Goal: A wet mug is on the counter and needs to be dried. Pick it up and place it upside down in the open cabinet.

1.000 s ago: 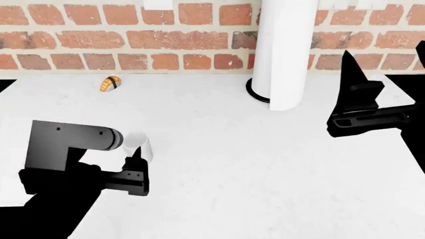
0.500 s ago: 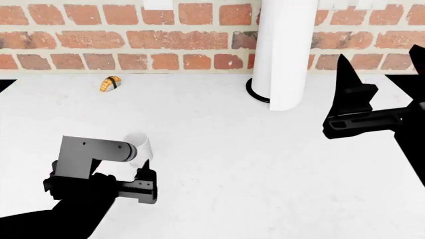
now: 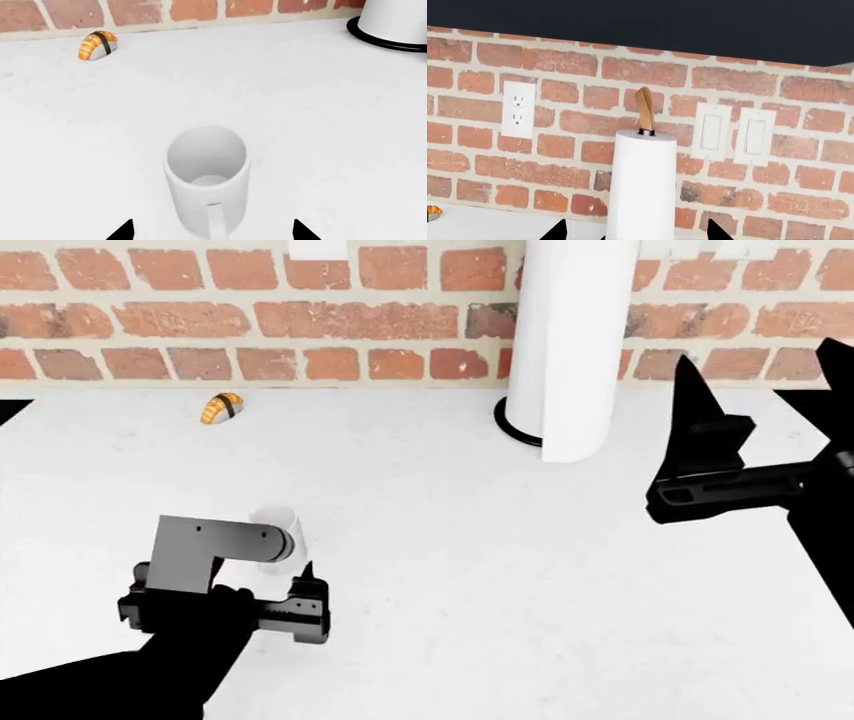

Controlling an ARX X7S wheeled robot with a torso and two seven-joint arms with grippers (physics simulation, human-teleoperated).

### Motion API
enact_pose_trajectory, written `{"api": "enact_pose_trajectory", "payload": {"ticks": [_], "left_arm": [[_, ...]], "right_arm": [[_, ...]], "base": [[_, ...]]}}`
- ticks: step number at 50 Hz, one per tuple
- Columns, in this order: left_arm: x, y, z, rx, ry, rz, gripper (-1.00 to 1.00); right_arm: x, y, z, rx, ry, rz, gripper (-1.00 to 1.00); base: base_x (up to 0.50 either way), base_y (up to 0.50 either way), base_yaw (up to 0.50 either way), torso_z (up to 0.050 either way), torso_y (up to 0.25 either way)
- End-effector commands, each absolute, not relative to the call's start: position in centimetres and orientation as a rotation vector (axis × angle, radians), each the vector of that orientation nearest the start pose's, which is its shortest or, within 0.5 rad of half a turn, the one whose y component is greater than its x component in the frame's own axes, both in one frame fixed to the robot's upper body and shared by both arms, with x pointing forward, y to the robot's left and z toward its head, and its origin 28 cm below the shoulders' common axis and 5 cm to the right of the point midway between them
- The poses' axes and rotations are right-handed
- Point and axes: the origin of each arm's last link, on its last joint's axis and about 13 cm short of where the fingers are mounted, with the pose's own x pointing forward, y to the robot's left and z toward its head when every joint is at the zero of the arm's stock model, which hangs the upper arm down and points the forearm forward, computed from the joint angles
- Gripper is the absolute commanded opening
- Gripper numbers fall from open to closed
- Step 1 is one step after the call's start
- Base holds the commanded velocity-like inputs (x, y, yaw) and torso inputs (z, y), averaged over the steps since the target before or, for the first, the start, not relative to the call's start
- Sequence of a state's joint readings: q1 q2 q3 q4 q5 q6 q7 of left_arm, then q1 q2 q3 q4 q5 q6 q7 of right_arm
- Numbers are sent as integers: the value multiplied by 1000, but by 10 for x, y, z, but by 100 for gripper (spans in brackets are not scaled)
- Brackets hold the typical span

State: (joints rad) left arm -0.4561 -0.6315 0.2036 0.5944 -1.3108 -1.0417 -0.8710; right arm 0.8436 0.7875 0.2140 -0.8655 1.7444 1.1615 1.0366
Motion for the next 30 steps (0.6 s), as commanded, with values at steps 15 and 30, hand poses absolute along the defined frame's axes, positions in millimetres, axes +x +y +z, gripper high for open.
{"api": "enact_pose_trajectory", "payload": {"ticks": [15,30], "left_arm": [[226,227,162,49,385,-66,100],[237,227,161,24,405,-75,100]], "right_arm": [[163,-148,283,-98,-249,59,100],[164,-149,280,-95,-245,56,100]], "base": [[0,0,0,0,0],[0,0,0,0,0]]}}
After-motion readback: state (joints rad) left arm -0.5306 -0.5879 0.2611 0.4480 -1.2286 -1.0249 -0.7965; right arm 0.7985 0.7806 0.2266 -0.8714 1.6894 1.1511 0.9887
